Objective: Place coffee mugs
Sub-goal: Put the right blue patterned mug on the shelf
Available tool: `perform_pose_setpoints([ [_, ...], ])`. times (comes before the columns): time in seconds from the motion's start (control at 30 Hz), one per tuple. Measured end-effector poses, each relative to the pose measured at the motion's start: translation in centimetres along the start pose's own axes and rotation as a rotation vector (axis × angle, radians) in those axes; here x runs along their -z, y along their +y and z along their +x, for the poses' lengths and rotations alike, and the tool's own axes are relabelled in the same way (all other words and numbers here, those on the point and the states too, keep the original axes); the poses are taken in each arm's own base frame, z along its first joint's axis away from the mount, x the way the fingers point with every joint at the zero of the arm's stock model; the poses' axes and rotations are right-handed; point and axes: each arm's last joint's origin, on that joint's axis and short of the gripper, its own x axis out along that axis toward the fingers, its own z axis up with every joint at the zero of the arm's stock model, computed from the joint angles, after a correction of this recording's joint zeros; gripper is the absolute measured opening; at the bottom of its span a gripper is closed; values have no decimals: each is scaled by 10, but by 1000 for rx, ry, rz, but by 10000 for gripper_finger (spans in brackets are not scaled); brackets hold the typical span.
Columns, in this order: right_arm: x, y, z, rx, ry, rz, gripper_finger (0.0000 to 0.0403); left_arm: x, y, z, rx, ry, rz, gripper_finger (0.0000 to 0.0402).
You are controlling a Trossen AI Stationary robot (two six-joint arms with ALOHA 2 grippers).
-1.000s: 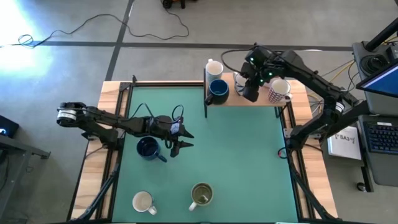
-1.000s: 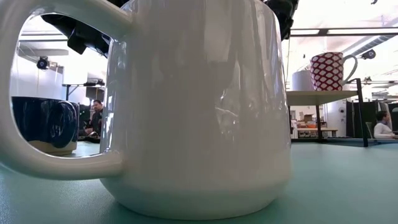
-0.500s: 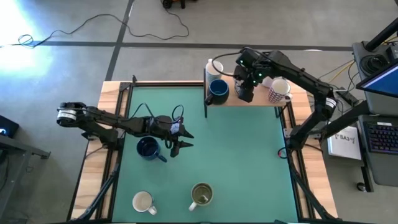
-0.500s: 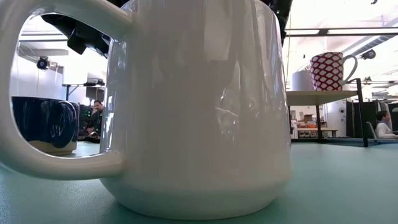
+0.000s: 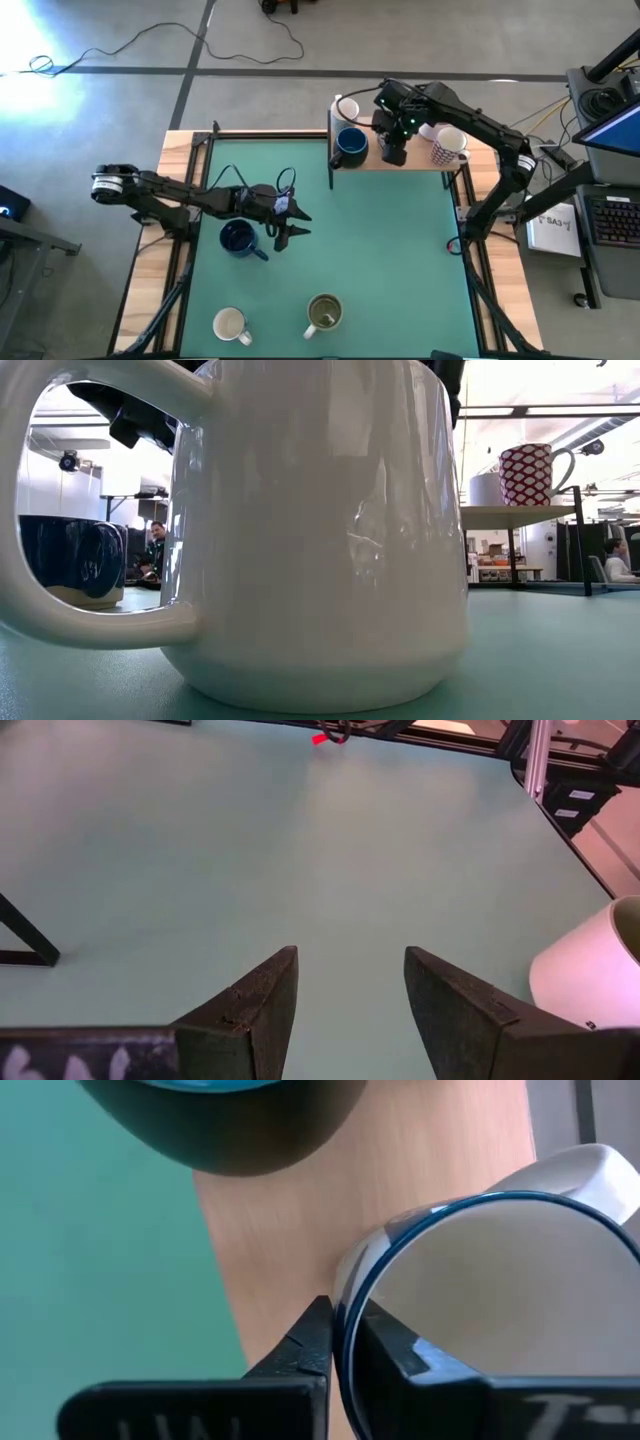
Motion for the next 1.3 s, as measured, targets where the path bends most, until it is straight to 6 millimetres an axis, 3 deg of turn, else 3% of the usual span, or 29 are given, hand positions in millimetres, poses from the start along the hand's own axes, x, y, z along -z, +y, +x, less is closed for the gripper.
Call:
perform_pose_setpoints([
  [0.4, -7, -3, 1, 29, -60, -92, 22, 0, 3, 0, -9, -2, -5, 168],
  [1.1, -8, -28, 1, 99, -146, -54, 23, -3, 16, -2, -45, -20, -21, 168],
  [1.3, -15, -34, 16, 95, -138, -39, 23, -3, 17, -3, -51, -21, -5, 168],
])
